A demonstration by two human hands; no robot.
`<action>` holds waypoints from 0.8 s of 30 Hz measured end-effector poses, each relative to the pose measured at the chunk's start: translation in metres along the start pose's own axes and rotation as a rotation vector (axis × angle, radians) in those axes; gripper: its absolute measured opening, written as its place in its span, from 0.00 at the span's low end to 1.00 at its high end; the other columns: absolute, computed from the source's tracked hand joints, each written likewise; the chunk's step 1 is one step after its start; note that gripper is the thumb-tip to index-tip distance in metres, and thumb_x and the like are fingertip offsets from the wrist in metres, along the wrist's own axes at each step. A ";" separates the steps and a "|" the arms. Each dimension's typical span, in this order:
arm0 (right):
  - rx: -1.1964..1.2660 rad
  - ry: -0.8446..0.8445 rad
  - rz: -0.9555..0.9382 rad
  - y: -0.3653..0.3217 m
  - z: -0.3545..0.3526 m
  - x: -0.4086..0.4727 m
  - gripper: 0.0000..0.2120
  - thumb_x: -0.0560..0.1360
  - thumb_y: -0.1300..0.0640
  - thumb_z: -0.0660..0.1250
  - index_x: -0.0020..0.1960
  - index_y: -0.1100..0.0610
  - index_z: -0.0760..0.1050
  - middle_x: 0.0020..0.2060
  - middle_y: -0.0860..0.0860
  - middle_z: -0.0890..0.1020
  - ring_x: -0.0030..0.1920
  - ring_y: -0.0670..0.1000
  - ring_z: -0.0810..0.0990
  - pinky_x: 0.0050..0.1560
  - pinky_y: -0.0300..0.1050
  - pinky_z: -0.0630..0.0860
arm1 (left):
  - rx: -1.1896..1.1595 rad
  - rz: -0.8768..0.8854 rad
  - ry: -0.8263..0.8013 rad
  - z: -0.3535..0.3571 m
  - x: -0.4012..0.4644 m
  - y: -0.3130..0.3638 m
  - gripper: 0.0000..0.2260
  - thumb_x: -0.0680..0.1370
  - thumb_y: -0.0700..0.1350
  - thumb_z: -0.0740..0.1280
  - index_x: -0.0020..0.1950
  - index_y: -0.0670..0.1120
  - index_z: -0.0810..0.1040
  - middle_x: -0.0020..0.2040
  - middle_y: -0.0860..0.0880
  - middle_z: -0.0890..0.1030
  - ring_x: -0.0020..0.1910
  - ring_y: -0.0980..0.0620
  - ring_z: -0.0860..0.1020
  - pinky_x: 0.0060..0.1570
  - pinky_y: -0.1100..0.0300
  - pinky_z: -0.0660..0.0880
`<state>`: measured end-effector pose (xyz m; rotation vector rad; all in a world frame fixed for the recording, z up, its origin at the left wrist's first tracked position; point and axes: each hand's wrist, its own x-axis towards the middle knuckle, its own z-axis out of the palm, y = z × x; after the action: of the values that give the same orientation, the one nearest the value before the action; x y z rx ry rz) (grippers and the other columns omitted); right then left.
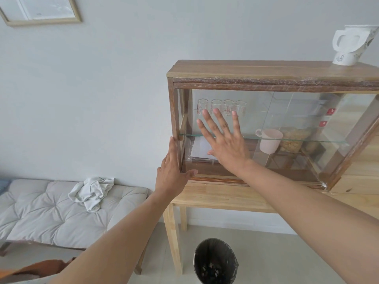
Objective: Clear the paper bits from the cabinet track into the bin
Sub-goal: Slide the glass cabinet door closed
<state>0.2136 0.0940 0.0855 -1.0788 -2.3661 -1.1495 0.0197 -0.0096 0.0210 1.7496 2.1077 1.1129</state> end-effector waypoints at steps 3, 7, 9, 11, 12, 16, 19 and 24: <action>-0.010 0.012 -0.002 -0.004 0.001 0.004 0.64 0.72 0.34 0.77 0.88 0.54 0.37 0.89 0.57 0.42 0.87 0.63 0.40 0.80 0.75 0.34 | -0.008 0.009 0.016 0.001 -0.001 0.001 0.61 0.71 0.61 0.79 0.79 0.66 0.28 0.84 0.53 0.58 0.76 0.36 0.68 0.66 0.34 0.69; -0.014 0.026 -0.010 -0.008 0.003 0.008 0.64 0.71 0.34 0.78 0.89 0.54 0.39 0.89 0.56 0.43 0.88 0.62 0.41 0.80 0.74 0.32 | -0.029 0.003 0.027 0.002 -0.003 0.003 0.60 0.72 0.59 0.79 0.79 0.66 0.29 0.84 0.55 0.57 0.76 0.37 0.68 0.67 0.36 0.69; -0.016 0.033 -0.012 -0.010 0.003 0.010 0.65 0.71 0.33 0.77 0.88 0.54 0.38 0.89 0.56 0.42 0.88 0.62 0.43 0.80 0.74 0.32 | -0.032 -0.001 0.032 0.003 -0.003 0.004 0.60 0.72 0.58 0.79 0.79 0.66 0.29 0.85 0.56 0.56 0.76 0.38 0.67 0.67 0.37 0.69; -0.013 0.042 -0.016 -0.011 0.003 0.011 0.65 0.71 0.33 0.77 0.89 0.54 0.39 0.89 0.56 0.43 0.88 0.63 0.44 0.80 0.75 0.32 | -0.036 -0.003 0.037 0.003 -0.004 0.006 0.60 0.72 0.58 0.80 0.79 0.67 0.29 0.85 0.57 0.54 0.77 0.39 0.67 0.67 0.37 0.70; -0.013 0.046 -0.018 -0.012 0.003 0.012 0.64 0.71 0.33 0.77 0.89 0.54 0.39 0.89 0.56 0.43 0.88 0.63 0.44 0.80 0.75 0.33 | -0.037 0.001 0.035 0.003 -0.004 0.006 0.60 0.73 0.57 0.80 0.79 0.67 0.28 0.85 0.57 0.53 0.77 0.39 0.67 0.68 0.37 0.70; -0.024 0.053 -0.019 -0.017 0.003 0.015 0.64 0.71 0.32 0.76 0.89 0.54 0.39 0.89 0.56 0.44 0.88 0.63 0.45 0.80 0.75 0.36 | -0.043 0.008 0.042 0.003 -0.005 0.006 0.60 0.73 0.56 0.80 0.78 0.68 0.28 0.85 0.58 0.52 0.78 0.41 0.66 0.69 0.40 0.69; -0.025 0.050 -0.023 -0.018 0.003 0.017 0.63 0.72 0.31 0.75 0.88 0.54 0.39 0.89 0.56 0.43 0.88 0.63 0.45 0.80 0.75 0.36 | -0.048 0.011 0.046 0.003 -0.005 0.008 0.60 0.73 0.56 0.80 0.77 0.69 0.27 0.85 0.58 0.51 0.79 0.43 0.64 0.70 0.42 0.69; 0.002 0.037 -0.022 -0.017 -0.002 0.016 0.60 0.74 0.35 0.76 0.89 0.55 0.40 0.89 0.56 0.44 0.88 0.63 0.44 0.81 0.75 0.39 | -0.003 -0.002 0.027 0.000 -0.006 0.009 0.59 0.74 0.51 0.79 0.80 0.65 0.30 0.85 0.56 0.54 0.77 0.40 0.68 0.68 0.39 0.71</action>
<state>0.1903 0.0940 0.0865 -1.0244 -2.3564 -1.1637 0.0288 -0.0151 0.0246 1.7408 2.1213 1.1454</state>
